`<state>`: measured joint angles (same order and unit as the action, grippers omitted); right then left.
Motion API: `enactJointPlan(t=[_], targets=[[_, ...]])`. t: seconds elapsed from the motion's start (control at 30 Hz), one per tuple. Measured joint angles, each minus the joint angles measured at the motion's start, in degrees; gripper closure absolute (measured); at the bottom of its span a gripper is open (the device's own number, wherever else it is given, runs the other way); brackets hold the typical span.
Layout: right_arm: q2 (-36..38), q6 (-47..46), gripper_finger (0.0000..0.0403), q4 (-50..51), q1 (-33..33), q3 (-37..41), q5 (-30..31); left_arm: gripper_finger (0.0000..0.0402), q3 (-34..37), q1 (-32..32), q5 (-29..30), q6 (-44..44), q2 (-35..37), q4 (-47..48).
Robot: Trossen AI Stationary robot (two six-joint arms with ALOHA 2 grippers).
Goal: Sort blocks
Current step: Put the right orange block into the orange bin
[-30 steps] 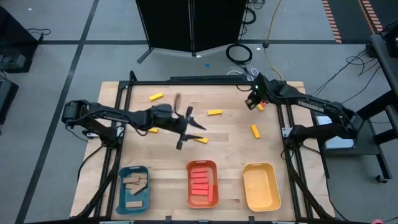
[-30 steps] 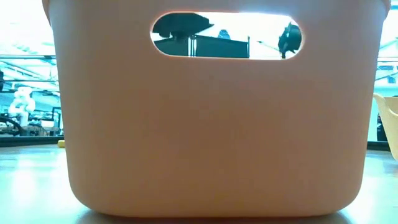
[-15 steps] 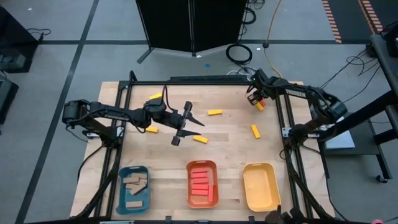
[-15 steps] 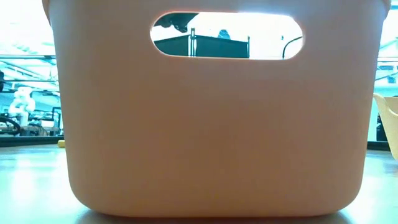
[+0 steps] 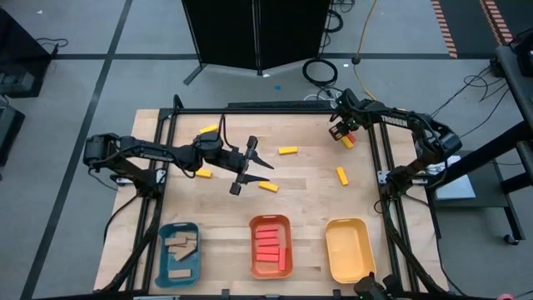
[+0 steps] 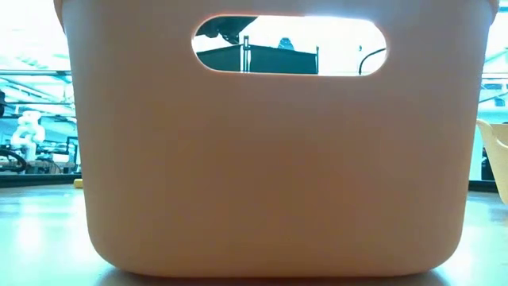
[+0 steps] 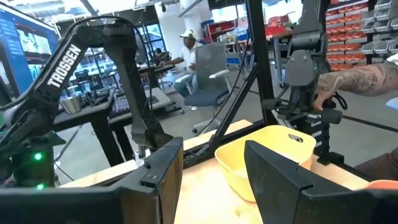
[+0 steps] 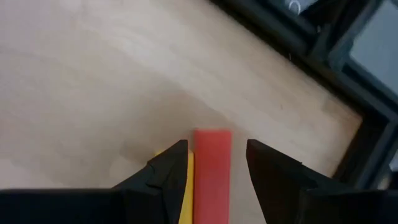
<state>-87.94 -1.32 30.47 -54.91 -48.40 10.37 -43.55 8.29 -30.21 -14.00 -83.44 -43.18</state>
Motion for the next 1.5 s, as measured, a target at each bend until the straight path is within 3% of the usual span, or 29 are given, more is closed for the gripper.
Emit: enactJointPlan(t=[0.63, 0.83, 0.97, 1.23, 1.5], targets=[[-0.8, -8.0, 0.0243, 0.2, 0.9, 0.7, 0.2, 0.0233, 0.0, 0.0, 0.0, -0.4, 0.0, 0.0], [-0.7, -16.8, 0.0243, 7.0, 3.3, 1.1, 5.9, 0.0233, 0.0, 0.0, 0.0, -1.6, 0.0, 0.1], [-0.7, -21.0, 0.0243, 5.3, 5.0, 1.1, 10.0, 0.0233, 0.0, 0.1, 0.0, -1.9, 0.0, 0.3], [-1.3, -22.0, 0.0243, 4.1, 5.5, 1.1, 14.7, 0.0233, 0.0, 0.1, 0.0, -1.8, 0.0, 0.6], [-5.9, -21.8, 0.0243, -1.2, 6.2, 2.9, 15.2, 0.0233, 0.0, 0.1, 0.0, -1.8, 0.0, 0.2]])
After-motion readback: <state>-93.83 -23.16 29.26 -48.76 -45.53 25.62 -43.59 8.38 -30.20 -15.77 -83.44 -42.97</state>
